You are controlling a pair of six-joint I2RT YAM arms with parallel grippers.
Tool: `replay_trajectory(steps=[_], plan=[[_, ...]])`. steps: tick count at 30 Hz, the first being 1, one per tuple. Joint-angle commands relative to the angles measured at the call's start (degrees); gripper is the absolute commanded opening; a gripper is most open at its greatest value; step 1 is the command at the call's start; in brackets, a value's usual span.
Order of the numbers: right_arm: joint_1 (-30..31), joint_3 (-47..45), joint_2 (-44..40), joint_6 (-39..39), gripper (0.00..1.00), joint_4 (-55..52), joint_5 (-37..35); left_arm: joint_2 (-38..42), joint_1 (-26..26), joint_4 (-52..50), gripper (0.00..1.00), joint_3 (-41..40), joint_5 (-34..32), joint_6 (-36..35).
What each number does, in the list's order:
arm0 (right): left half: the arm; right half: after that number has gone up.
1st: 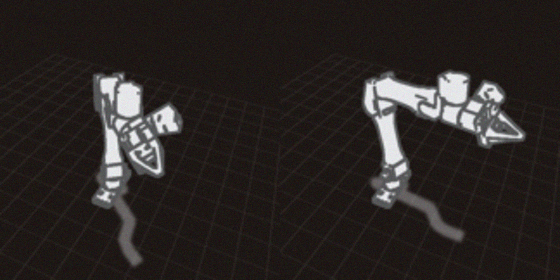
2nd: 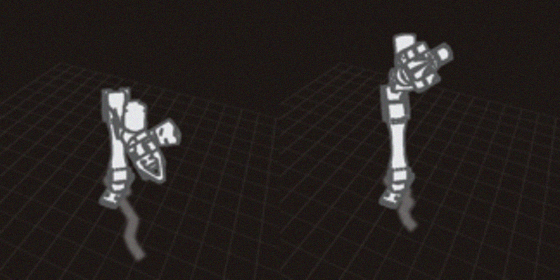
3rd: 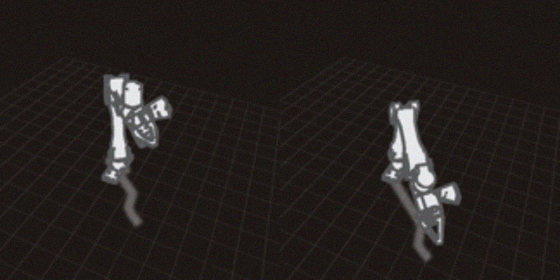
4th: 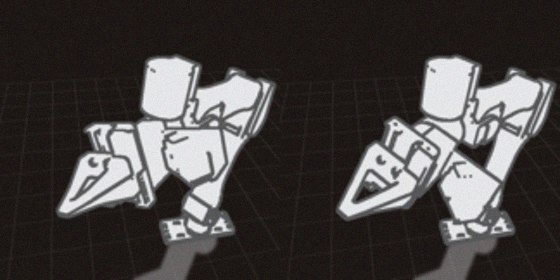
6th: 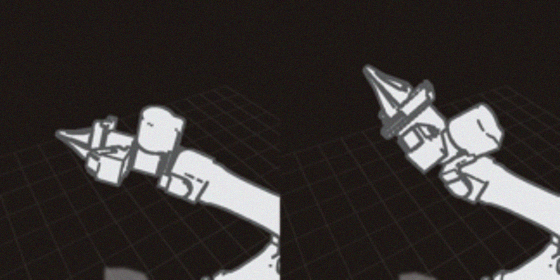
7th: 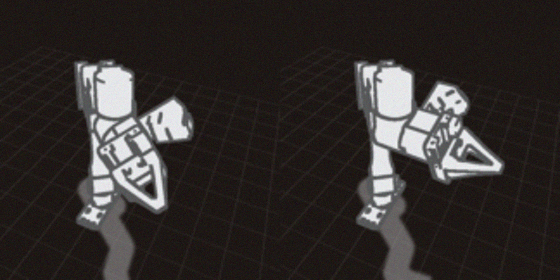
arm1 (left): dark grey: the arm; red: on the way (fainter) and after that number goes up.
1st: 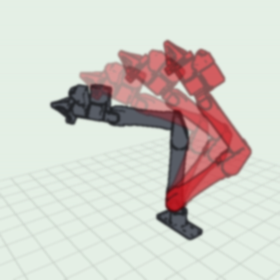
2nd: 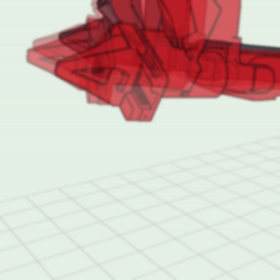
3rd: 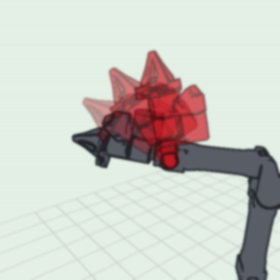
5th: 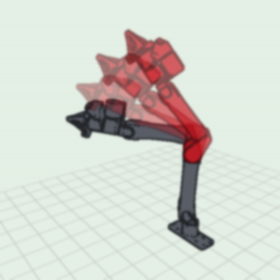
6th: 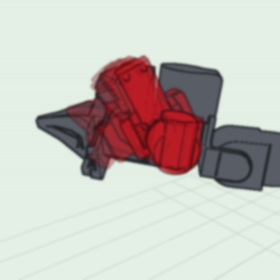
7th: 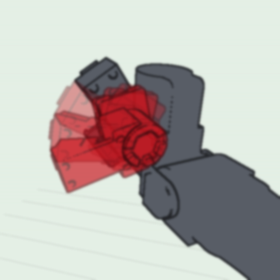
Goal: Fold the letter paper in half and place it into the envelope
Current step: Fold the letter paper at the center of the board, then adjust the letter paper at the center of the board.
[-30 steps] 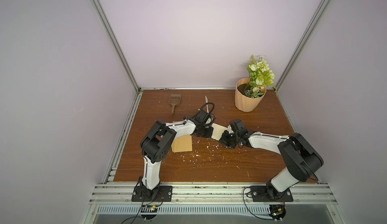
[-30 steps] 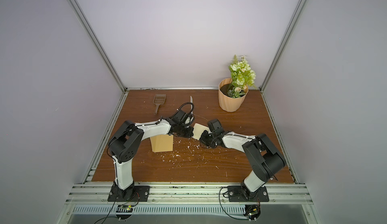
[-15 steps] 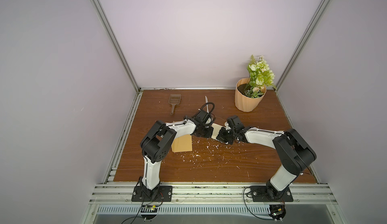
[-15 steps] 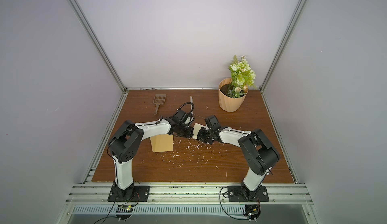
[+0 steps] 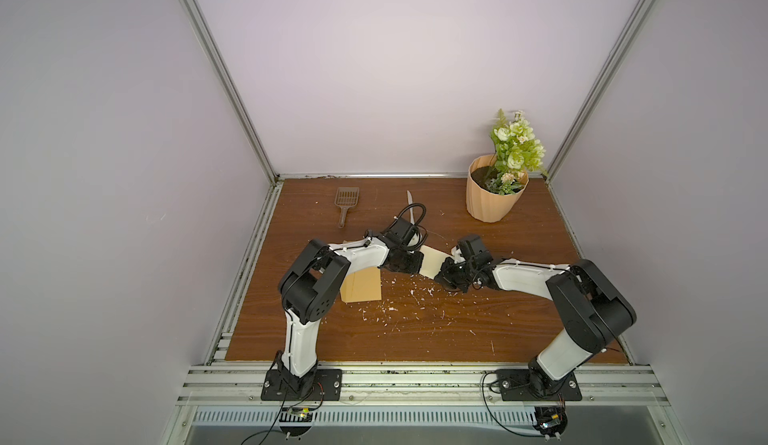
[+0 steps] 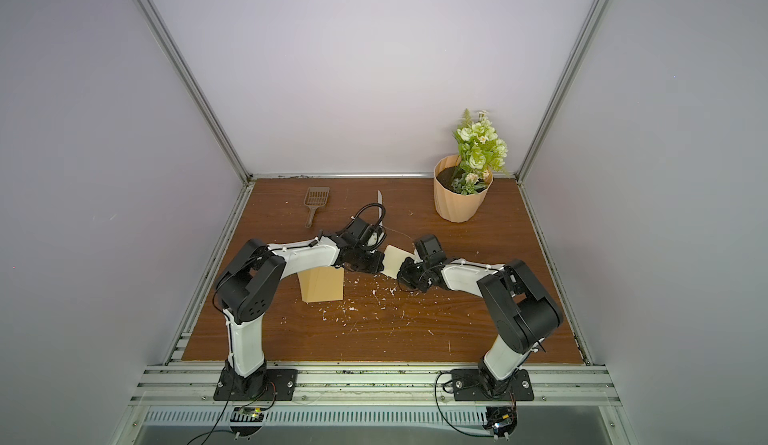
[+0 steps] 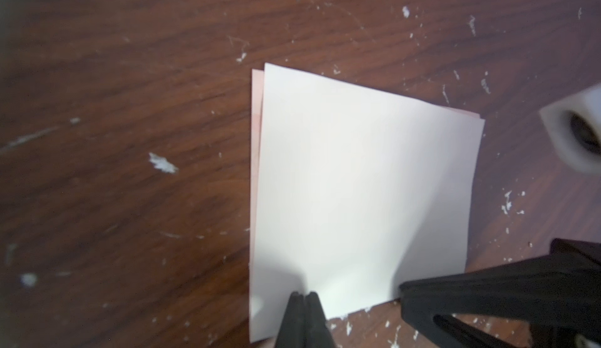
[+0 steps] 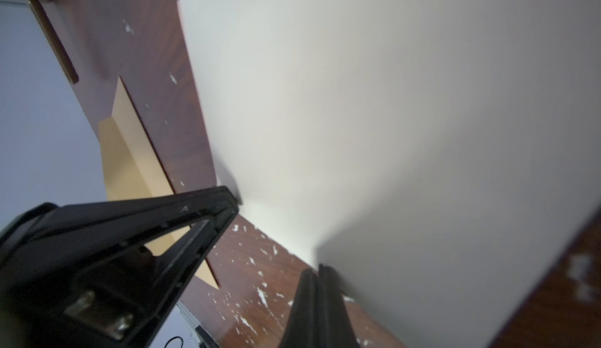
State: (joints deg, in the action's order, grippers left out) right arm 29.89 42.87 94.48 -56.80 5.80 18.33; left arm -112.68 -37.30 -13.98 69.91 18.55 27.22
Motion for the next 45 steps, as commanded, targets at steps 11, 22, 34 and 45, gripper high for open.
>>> replay_trajectory(steps=[11, 22, 34, 45], plan=[[-2.8, -3.5, -3.0, 3.7, 0.00, -7.8, -0.4, -4.6, 0.7, -8.8, 0.00, -1.2, -4.9, -0.8], [-3.0, -4.3, -2.7, 5.4, 0.00, -9.9, -2.2, -3.5, 0.4, -10.7, 0.05, 0.9, -4.5, -1.6], [-3.5, 3.3, -4.9, 13.9, 0.06, -16.0, 0.4, -0.1, -0.3, -18.6, 0.44, 25.3, -4.2, -5.4], [-3.6, 8.8, -17.4, 19.2, 0.45, -29.2, 0.7, -18.4, -2.4, -6.8, 0.35, 35.9, -0.7, -6.1]])
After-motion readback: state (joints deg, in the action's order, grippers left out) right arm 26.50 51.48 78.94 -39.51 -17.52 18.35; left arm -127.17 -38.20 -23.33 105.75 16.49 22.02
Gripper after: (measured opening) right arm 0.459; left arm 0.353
